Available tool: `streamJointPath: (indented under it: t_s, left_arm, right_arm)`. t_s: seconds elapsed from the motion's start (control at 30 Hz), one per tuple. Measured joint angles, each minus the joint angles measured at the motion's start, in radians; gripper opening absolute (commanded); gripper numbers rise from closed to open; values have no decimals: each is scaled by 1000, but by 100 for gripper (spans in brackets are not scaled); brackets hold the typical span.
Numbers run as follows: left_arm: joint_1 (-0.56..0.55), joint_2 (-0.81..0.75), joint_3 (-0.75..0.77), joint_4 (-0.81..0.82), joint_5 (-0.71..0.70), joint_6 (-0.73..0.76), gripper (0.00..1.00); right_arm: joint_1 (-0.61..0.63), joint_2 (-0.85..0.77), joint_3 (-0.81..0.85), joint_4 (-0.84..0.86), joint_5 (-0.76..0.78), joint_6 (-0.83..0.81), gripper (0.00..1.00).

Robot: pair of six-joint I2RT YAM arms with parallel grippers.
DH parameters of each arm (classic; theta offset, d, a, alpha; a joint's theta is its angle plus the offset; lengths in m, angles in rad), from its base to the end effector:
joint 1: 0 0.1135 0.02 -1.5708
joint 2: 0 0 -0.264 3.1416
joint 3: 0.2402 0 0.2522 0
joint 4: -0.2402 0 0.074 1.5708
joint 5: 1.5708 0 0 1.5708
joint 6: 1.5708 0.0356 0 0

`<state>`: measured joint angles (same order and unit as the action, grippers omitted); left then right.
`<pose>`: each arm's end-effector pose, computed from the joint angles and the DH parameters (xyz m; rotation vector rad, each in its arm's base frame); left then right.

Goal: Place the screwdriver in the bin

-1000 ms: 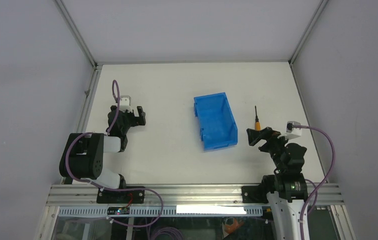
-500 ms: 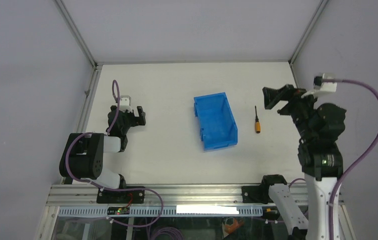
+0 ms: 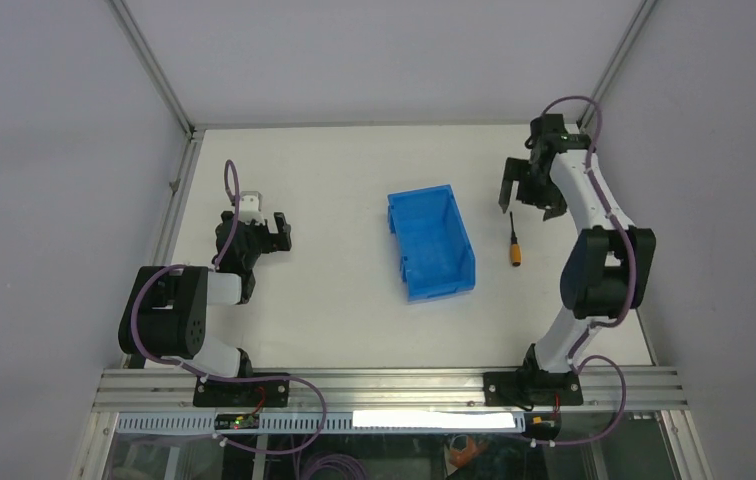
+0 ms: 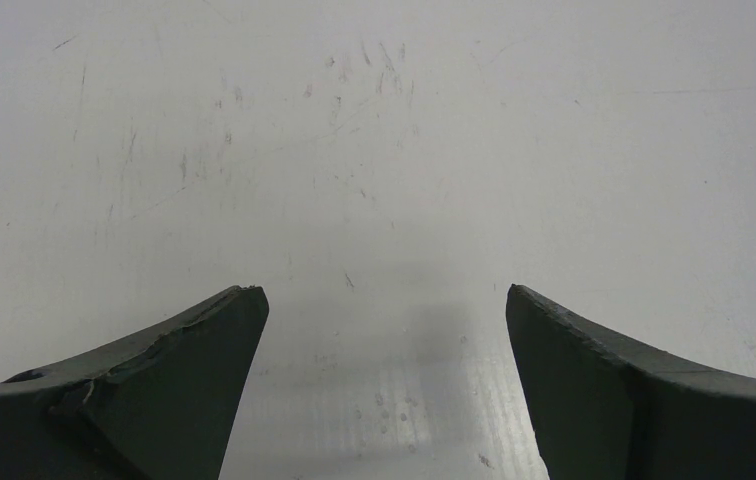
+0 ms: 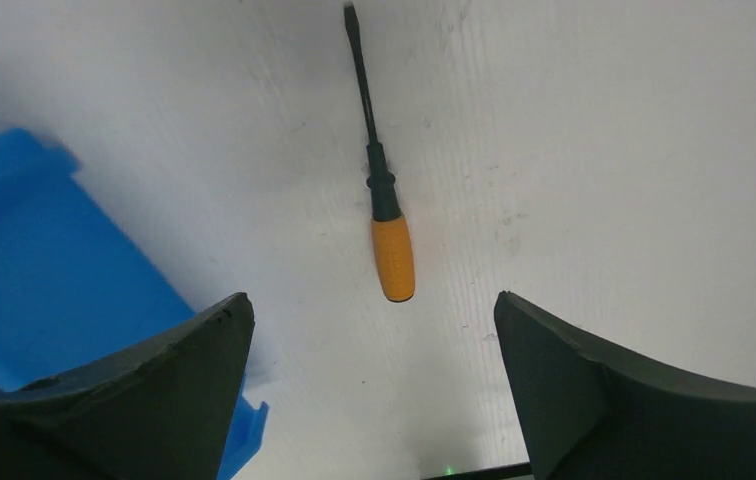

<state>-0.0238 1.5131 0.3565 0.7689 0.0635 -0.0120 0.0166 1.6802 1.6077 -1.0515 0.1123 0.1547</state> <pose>0.2596 -0.0084 0.1356 0.0533 1.9579 -0.0857 0.3448 0.0017 0.3194 0.2195 2.6768 -0.0982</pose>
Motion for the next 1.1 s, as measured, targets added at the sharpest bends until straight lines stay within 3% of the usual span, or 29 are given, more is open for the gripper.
streamJointPath:
  t_s: [0.23, 0.47, 0.6, 0.63, 0.67, 0.7, 0.9, 1.1]
  left_arm:
    - [0, 0, 0, 0, 0, 0, 99]
    - [0, 0, 0, 0, 0, 0, 99]
    - [0, 0, 0, 0, 0, 0, 99]
    - [0, 0, 0, 0, 0, 0, 99]
    - [0, 0, 0, 0, 0, 0, 99]
    - [0, 0, 0, 0, 0, 0, 99]
    - [0, 0, 0, 0, 0, 0, 99]
    - [0, 0, 0, 0, 0, 0, 99]
  right_arm:
    - [-8, 178, -201, 26, -14, -11, 78]
    - [-9, 273, -257, 90, -43, -41, 57]
    - [-7, 278, -249, 100, -47, -56, 31]
    - [-6, 279, -247, 101, -47, -65, 21]
    - [-6, 281, -244, 105, -44, -66, 3]
    - [-6, 282, -240, 105, -41, -75, 0]
    - [-4, 283, -213, 73, -1, -88, 0]
    - [18, 239, -54, -156, 6, -58, 0]
